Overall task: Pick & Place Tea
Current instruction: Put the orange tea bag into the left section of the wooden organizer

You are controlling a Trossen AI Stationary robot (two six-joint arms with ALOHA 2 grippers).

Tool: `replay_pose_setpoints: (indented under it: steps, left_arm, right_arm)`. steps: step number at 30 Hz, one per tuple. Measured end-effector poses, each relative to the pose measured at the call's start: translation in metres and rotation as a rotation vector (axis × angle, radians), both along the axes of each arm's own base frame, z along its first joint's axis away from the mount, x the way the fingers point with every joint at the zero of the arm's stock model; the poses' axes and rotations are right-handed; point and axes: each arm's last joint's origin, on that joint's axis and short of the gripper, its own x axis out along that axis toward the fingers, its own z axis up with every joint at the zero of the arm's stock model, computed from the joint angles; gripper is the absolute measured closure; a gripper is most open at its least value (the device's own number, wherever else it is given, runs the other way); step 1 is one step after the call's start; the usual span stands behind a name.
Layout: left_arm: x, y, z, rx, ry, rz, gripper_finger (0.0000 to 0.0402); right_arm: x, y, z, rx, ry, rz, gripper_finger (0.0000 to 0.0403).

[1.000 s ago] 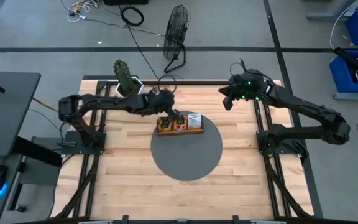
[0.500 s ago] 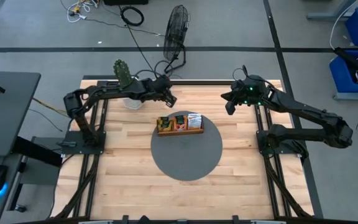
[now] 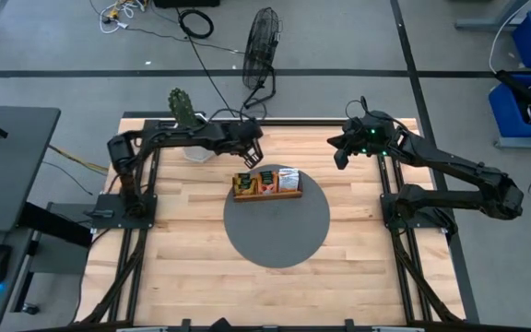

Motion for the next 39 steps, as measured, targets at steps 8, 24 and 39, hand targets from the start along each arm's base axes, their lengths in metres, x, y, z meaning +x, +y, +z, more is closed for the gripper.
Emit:
replay_pose_setpoints:
  steps: [8,24,39]
  left_arm:
    - [0.025,0.019,-0.005,-0.027,0.118,-0.029,0.0401]
    - [0.005,0.062,-0.012,-0.125,0.174,-0.083,0.0401]
    - [0.015,0.051,-0.039,-0.131,0.322,-0.277,0.0401]
  right_arm:
    - [0.0,0.0,0.0,-0.005,0.009,-0.014,0.0403]
    - [-0.001,-0.001,-0.001,-0.005,0.014,-0.022,0.0403]
    - [-0.001,-0.001,-0.001,0.016,0.003,-0.038,0.0403]
